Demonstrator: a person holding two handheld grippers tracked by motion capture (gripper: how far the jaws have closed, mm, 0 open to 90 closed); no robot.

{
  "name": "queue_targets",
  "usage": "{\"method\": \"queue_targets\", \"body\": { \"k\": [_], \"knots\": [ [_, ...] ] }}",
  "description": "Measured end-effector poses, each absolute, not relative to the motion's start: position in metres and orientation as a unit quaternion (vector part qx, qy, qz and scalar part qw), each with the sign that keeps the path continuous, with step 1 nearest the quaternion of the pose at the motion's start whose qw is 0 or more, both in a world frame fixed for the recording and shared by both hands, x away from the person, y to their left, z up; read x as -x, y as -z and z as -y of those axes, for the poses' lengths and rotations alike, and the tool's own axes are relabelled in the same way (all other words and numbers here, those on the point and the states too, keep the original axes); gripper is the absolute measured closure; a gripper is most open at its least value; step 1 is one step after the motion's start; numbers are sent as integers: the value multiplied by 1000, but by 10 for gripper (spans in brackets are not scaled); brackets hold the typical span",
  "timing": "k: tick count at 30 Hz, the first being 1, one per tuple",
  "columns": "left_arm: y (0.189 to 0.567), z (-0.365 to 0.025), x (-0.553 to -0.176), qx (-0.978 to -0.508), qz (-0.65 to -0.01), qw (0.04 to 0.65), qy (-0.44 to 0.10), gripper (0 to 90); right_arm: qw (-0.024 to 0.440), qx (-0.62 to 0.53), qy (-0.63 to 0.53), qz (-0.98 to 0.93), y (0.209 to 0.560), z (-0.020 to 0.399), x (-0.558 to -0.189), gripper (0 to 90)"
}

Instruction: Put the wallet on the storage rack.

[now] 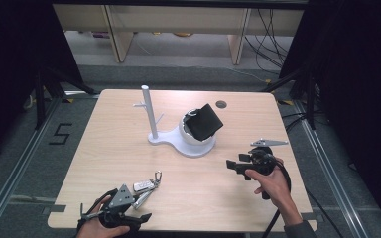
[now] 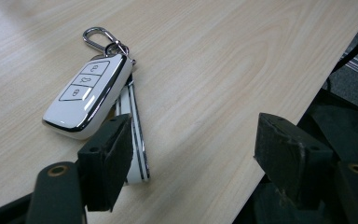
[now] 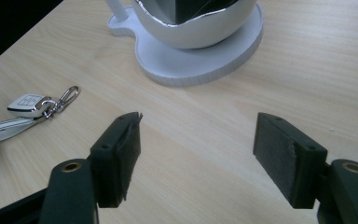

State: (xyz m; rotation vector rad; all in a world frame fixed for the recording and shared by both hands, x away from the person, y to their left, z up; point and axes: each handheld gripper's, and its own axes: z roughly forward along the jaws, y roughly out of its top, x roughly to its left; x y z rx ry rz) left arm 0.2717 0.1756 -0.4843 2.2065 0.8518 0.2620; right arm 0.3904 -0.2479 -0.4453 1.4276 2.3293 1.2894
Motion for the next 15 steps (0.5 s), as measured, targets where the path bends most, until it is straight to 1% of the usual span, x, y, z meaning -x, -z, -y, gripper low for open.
{"method": "queue_targets", "body": {
  "k": [3,5,9,10,13,14,15],
  "knots": [
    [484,-176,-273,-857,-337,376,-102,268,67,-467,-423,-774,450,244,-387,304],
    [483,-177,-273,-854,-342,379,-104,266,63,-464,-417,-779,453,239,-384,288],
    [482,-179,-275,-848,-349,384,-108,253,76,-452,-400,-794,461,232,-377,275],
    [482,-181,-276,-851,-349,377,-115,251,72,-453,-395,-796,462,231,-375,263],
    [481,-183,-278,-849,-350,378,-121,243,70,-444,-394,-802,468,229,-369,252],
    [480,-184,-278,-848,-350,380,-118,242,77,-450,-401,-794,471,227,-367,251],
    [481,-184,-277,-847,-352,381,-119,242,58,-454,-393,-797,472,228,-363,251]
  ]
}}
